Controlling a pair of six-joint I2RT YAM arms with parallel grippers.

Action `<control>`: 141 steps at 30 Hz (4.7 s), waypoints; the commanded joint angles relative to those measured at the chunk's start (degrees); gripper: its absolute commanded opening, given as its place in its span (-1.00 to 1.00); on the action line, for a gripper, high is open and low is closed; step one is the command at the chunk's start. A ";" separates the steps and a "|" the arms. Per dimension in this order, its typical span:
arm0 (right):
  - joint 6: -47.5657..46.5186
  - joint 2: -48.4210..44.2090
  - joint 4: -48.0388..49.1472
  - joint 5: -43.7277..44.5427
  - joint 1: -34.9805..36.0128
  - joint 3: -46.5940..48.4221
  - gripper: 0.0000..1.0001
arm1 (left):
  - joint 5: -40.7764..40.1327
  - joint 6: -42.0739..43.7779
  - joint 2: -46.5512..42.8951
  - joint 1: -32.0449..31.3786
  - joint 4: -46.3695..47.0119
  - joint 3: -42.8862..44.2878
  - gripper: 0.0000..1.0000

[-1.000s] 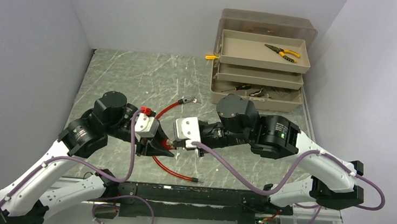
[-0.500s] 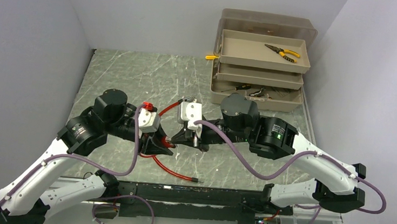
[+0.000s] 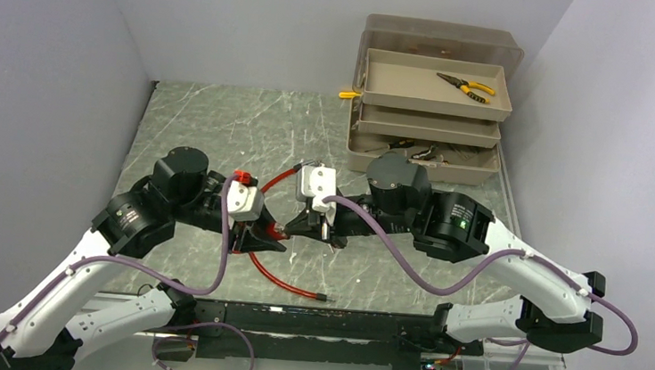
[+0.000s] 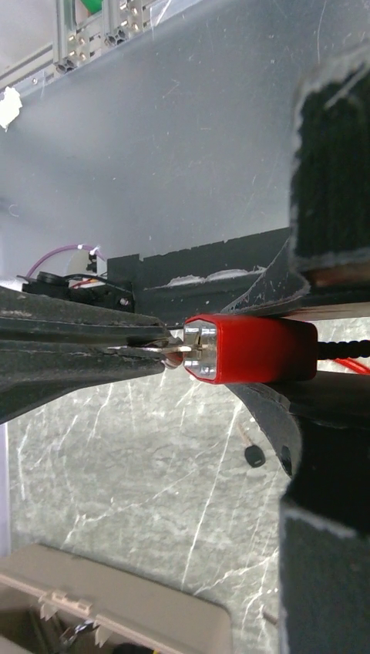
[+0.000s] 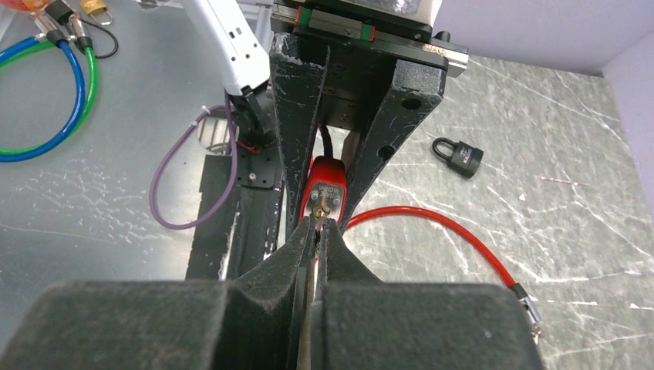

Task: Unlock with the key
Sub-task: Unlock the lock.

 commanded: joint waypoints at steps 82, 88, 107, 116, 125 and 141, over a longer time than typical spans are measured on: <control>56.06 2.10 31.13 -3.90 -14.76 -21.86 -1.00 | -42.69 44.44 -4.82 -7.57 10.46 6.97 -1.00; 63.25 1.42 38.83 -8.34 -16.58 -25.27 -1.00 | -49.43 49.05 -6.24 -9.59 17.43 2.17 -1.00; 50.21 -9.21 23.79 -10.31 -24.24 -14.67 0.34 | -41.62 30.66 -6.04 -11.35 8.43 4.09 -1.00; 32.50 -11.84 20.02 -16.20 -24.04 -11.30 0.36 | -28.83 19.88 -3.67 -10.59 3.14 8.18 -1.00; 10.49 -9.18 14.47 -4.83 -9.53 -8.21 0.28 | -26.06 16.77 -2.93 -9.95 3.40 8.15 -1.00; -1.33 -6.26 19.50 9.50 1.50 -8.34 0.18 | -21.60 7.70 -2.02 -7.86 4.84 6.99 -1.00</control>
